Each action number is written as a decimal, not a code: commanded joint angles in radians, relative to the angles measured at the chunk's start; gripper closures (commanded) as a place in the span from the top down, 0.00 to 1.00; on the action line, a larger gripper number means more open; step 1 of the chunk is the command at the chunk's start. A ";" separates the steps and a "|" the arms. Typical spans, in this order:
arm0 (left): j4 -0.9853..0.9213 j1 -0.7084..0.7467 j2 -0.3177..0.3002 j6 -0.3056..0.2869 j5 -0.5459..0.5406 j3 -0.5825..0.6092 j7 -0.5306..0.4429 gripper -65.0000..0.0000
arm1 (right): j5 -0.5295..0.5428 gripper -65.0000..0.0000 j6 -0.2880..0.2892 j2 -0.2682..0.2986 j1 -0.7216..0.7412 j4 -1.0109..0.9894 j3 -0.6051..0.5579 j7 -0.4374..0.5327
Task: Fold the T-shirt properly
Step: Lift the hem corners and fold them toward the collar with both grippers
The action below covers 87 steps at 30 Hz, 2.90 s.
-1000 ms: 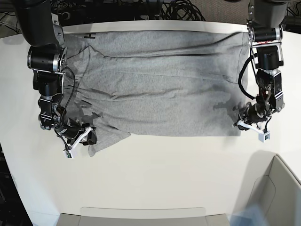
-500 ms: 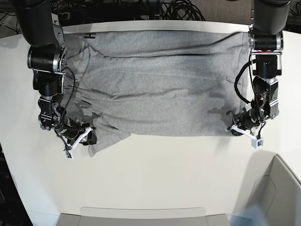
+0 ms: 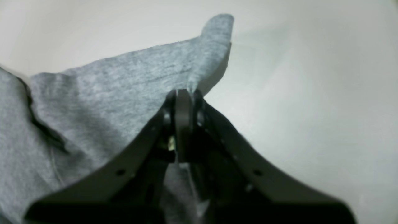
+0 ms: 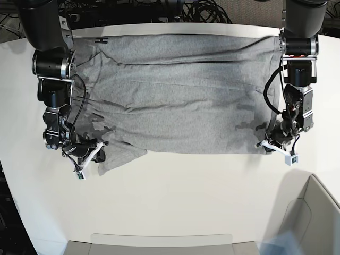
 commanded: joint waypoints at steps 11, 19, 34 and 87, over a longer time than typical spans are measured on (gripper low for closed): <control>0.012 -0.066 -0.016 -0.003 -0.001 -0.145 -0.037 0.00 | -0.003 0.00 -0.011 0.016 0.162 0.034 0.000 -0.002; 0.032 -0.074 -0.016 -0.003 -0.003 -0.146 -0.037 0.00 | -0.003 0.00 -0.011 0.018 0.196 0.044 0.000 -0.002; 0.181 0.029 -0.019 -0.003 -0.006 -0.148 -0.025 0.00 | 0.075 0.00 -0.011 0.016 -0.101 0.629 0.012 -0.318; 0.836 0.566 -0.062 -0.003 -0.003 -0.304 0.227 0.00 | 0.489 0.00 -0.013 0.016 -0.971 1.588 0.382 -0.623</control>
